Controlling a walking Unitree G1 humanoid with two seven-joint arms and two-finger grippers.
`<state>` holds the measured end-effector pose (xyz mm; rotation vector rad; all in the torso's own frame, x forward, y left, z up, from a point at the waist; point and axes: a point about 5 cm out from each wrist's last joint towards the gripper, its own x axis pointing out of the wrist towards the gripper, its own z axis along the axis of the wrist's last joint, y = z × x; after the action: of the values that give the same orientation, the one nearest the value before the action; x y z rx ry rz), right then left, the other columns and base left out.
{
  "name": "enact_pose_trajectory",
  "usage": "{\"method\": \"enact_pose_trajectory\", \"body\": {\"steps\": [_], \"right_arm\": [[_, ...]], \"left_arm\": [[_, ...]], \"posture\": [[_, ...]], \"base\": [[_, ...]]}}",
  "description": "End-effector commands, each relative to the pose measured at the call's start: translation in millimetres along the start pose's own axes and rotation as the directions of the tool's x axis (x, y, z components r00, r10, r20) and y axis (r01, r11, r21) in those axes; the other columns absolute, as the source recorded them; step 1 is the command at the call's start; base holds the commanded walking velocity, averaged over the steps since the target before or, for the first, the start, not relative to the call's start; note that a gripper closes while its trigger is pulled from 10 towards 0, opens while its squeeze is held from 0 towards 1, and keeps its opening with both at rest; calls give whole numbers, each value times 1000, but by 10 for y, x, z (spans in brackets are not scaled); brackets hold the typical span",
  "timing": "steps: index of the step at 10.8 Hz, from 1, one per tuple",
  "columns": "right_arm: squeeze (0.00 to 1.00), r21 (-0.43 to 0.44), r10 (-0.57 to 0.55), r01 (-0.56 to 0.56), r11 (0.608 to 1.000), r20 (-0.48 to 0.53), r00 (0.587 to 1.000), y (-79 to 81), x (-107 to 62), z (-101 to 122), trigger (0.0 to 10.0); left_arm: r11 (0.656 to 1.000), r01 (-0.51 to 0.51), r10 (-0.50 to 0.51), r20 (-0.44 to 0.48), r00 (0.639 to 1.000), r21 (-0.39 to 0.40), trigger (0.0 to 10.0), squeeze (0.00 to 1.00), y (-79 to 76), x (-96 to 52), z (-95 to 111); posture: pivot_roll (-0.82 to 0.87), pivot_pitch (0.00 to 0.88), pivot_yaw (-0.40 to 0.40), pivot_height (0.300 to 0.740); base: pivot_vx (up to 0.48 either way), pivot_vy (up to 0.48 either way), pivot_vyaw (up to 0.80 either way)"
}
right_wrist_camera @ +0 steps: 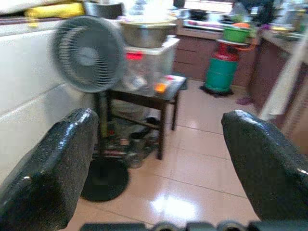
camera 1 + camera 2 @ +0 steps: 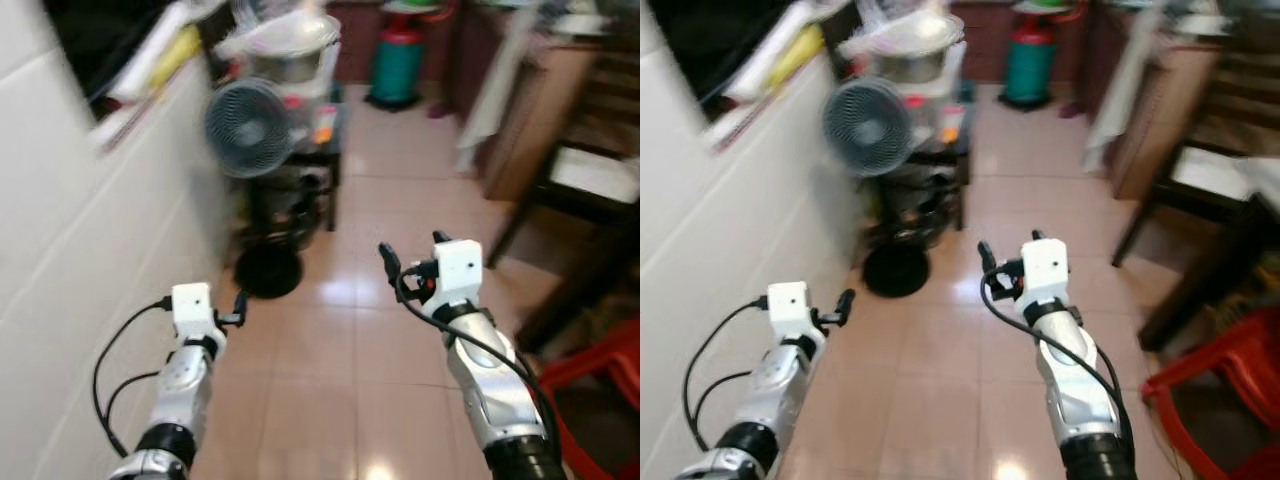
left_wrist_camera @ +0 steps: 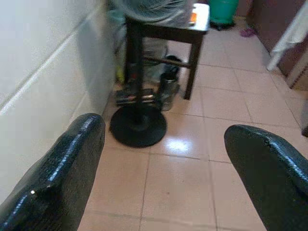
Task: Setting the table
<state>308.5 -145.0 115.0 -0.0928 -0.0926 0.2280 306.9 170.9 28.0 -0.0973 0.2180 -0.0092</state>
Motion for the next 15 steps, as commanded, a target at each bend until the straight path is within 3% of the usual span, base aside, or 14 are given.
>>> {"method": "enact_pose_trajectory", "body": {"steps": [1, 3, 8, 15], "right_arm": [[0, -3, -16, 16, 1000, -6, 1000, -30, -4, -22, 10000], [0, -5, -14, 14, 1000, -5, 1000, -21, -12, -34, 10000], [0, -6, -9, 9, 1000, -3, 1000, -8, -17, -57, 10000], [0, -15, -15, 14, 1000, -22, 1000, -36, -15, -127, 10000]], "left_arm": [[1000, 18, -18, -5, 1000, -2, 10000, 0, -53, 3, -17], [1000, 21, -21, -5, 1000, 0, 10000, 0, -43, 11, -7], [1000, 23, -23, -2, 1000, 5, 10000, 0, -34, 28, 18], [1000, 22, -22, -13, 1000, 14, 10000, 0, -12, 26, 2]], "posture": [[-61, 19, 17, 740], [-64, 18, 25, 740], [-62, 15, 30, 740], [-58, 8, 35, 740]], "base": [[442, 0, 0], [442, 0, 0], [431, 0, 719], [374, 204, 0]]}}
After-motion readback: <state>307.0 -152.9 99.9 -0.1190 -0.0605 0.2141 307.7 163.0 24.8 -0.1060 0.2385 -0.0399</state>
